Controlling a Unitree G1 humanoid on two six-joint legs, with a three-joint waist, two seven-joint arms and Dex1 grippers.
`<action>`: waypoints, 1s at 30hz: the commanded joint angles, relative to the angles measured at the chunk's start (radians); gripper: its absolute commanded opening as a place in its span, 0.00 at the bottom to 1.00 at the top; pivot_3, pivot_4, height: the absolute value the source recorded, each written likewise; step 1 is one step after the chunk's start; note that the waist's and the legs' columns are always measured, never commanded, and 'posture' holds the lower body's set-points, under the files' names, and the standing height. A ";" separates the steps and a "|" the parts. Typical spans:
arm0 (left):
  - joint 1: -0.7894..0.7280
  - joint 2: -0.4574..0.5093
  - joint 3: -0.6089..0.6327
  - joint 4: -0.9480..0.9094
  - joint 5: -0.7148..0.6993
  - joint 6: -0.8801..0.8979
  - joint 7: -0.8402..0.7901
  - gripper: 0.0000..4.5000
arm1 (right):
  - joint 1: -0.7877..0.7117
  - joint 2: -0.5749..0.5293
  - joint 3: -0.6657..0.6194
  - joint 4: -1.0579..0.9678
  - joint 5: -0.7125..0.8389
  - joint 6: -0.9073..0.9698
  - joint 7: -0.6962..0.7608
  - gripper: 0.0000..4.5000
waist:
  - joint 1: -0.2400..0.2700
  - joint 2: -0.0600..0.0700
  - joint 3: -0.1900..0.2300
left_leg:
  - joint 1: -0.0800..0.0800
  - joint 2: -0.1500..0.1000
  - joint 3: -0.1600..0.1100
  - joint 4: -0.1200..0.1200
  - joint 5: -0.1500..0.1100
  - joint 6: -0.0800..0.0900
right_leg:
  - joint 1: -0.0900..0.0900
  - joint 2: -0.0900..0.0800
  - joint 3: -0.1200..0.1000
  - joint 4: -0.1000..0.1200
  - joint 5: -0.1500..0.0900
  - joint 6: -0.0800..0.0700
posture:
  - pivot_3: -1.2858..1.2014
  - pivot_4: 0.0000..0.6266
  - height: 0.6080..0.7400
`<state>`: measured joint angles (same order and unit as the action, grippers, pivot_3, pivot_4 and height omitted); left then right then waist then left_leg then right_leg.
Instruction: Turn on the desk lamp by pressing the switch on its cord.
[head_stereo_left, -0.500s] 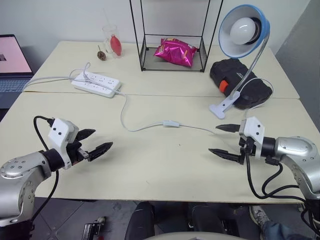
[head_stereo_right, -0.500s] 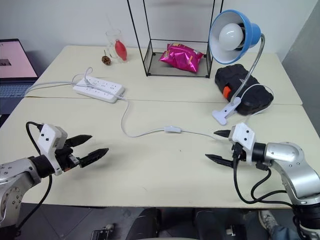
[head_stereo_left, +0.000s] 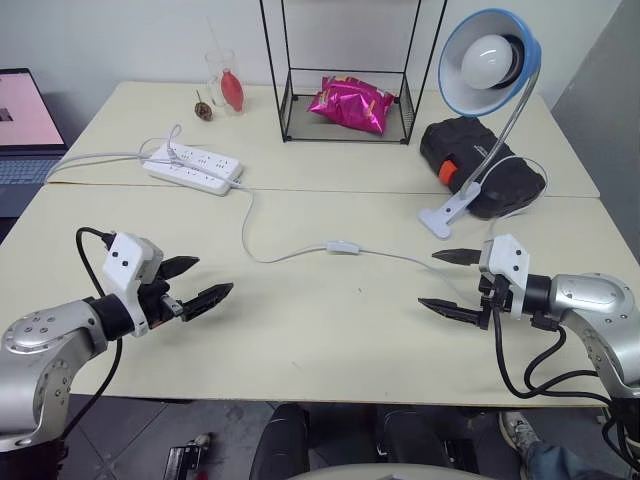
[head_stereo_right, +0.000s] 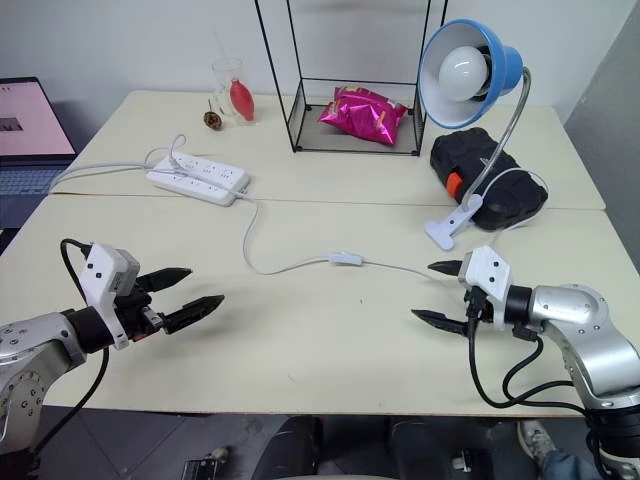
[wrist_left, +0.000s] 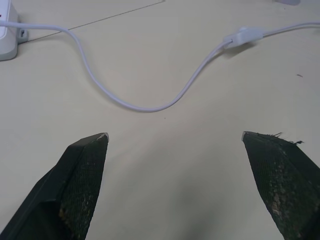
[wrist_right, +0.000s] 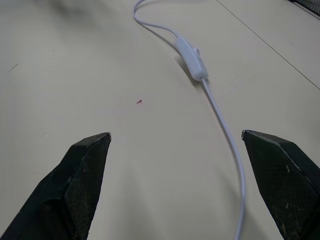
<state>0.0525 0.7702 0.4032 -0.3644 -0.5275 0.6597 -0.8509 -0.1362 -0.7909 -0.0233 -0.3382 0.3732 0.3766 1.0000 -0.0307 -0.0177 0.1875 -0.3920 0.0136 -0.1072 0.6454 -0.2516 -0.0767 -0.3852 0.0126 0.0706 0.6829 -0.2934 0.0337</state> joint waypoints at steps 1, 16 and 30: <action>-0.011 0.010 0.002 -0.039 -0.002 -0.039 0.006 1.00 | -0.002 0.001 -0.029 -0.023 0.014 -0.005 -0.013 0.97 | 0.000 0.000 0.000 | 0.000 0.000 0.000 0.000 0.000 0.000 | 0.000 0.000 0.000 0.000 0.000 0.000 | 0.52 0.24 1.00; -0.219 -0.038 -0.108 0.070 -0.054 -0.048 -0.004 1.00 | 0.001 0.016 -0.067 -0.089 0.053 0.055 -0.088 0.97 | 0.001 0.000 0.000 | 0.000 -0.001 0.000 0.000 0.000 0.000 | 0.000 0.000 0.000 0.000 0.000 0.000 | 0.52 0.24 1.00; -0.620 -0.171 -0.387 0.572 0.024 -0.056 -0.159 1.00 | 0.025 0.034 -0.088 -0.310 0.136 0.263 -0.261 0.97 | 0.000 0.000 0.000 | -0.002 -0.001 -0.001 0.000 0.000 0.000 | 0.000 0.001 -0.001 0.000 0.000 0.000 | 0.52 0.24 1.00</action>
<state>-0.5169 0.6098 0.0418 0.1494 -0.5277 0.6404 -0.9707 -0.1231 -0.7541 -0.0803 -0.5888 0.4850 0.6146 0.7596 -0.0310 -0.0178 0.1875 -0.3938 0.0120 -0.1082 0.6459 -0.2515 -0.0767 -0.3856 0.0133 0.0697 0.6831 -0.2932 0.0338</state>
